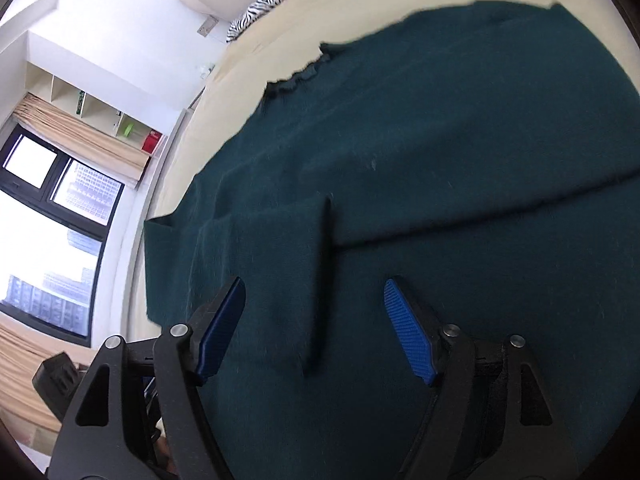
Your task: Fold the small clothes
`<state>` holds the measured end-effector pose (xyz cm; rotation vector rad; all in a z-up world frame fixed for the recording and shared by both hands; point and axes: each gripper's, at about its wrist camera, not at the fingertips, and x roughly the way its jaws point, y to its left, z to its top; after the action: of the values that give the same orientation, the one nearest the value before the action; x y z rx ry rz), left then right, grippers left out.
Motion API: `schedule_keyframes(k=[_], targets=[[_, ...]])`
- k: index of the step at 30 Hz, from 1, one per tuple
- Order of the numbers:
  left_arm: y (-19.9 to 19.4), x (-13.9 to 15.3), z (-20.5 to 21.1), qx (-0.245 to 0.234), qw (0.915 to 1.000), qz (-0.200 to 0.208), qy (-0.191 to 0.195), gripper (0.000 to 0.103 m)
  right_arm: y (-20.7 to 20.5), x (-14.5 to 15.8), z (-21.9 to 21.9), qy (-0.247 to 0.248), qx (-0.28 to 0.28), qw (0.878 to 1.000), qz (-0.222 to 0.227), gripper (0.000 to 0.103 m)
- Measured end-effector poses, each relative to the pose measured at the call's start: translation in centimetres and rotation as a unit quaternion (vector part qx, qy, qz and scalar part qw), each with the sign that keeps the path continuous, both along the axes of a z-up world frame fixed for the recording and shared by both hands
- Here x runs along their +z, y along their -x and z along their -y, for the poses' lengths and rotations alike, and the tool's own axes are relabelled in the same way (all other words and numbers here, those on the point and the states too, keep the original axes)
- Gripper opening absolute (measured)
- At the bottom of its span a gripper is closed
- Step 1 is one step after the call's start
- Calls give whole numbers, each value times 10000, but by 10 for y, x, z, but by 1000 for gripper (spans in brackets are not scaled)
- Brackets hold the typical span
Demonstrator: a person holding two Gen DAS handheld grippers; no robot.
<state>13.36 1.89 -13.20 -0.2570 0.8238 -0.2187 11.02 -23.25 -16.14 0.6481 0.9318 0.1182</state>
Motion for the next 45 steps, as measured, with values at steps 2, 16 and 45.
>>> schedule_keyframes(k=[2, 16, 45], targets=[[-1, 0, -6, 56, 9999, -22, 149, 82, -9, 3, -8, 145, 111, 9998, 21, 52], [1, 3, -31, 443, 9984, 117, 337, 82, -33, 102, -1, 1746, 402, 9757, 1262, 7], [-187, 3, -31, 220, 9929, -529, -1042, 9, -42, 25, 50, 1686, 194, 9840, 541, 8]])
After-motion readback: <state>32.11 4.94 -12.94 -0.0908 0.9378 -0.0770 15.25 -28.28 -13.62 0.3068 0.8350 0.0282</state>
